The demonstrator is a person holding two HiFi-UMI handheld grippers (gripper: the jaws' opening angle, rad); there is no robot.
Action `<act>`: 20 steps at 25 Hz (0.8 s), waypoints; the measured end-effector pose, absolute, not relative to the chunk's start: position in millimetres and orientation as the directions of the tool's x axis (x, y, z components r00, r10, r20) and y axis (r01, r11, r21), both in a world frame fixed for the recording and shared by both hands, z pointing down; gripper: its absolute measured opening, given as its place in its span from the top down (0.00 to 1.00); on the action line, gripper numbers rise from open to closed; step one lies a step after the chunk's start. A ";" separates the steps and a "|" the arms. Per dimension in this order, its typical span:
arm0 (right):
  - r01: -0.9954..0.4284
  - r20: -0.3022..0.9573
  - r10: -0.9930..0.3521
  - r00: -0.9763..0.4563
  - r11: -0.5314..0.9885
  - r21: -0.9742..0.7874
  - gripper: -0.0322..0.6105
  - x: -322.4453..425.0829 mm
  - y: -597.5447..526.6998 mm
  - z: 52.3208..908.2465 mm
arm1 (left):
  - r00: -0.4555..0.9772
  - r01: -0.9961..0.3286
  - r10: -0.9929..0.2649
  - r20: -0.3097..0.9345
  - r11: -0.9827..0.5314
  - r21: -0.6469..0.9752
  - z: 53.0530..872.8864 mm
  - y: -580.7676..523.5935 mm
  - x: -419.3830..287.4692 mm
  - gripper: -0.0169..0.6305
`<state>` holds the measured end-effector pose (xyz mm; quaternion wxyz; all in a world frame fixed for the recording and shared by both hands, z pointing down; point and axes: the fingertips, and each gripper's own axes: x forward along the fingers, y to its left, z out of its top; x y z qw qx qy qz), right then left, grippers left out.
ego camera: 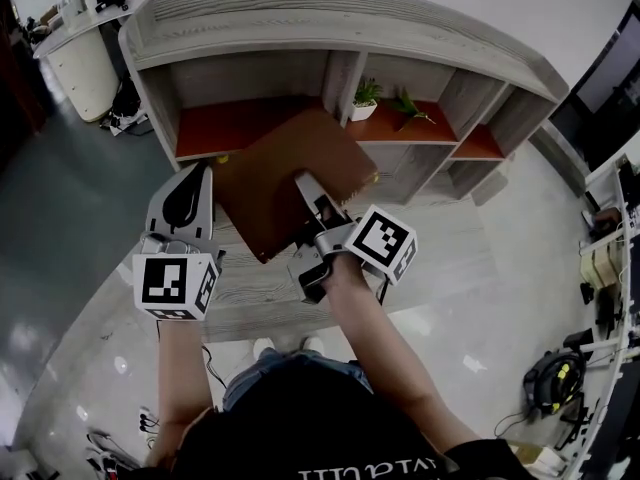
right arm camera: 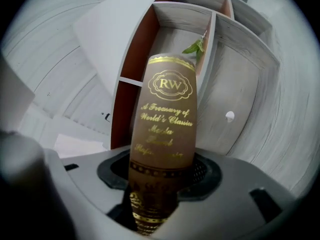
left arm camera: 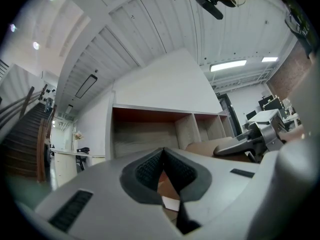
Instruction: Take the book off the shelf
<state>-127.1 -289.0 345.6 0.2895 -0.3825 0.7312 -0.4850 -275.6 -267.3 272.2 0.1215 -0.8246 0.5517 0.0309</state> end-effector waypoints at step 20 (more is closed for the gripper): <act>-0.815 0.149 -0.902 -0.405 0.283 -0.506 0.58 -77.3 -258.2 337.7 | 0.435 -0.899 -0.876 -0.210 -0.410 -0.152 266.4 -273.9 -243.5 0.95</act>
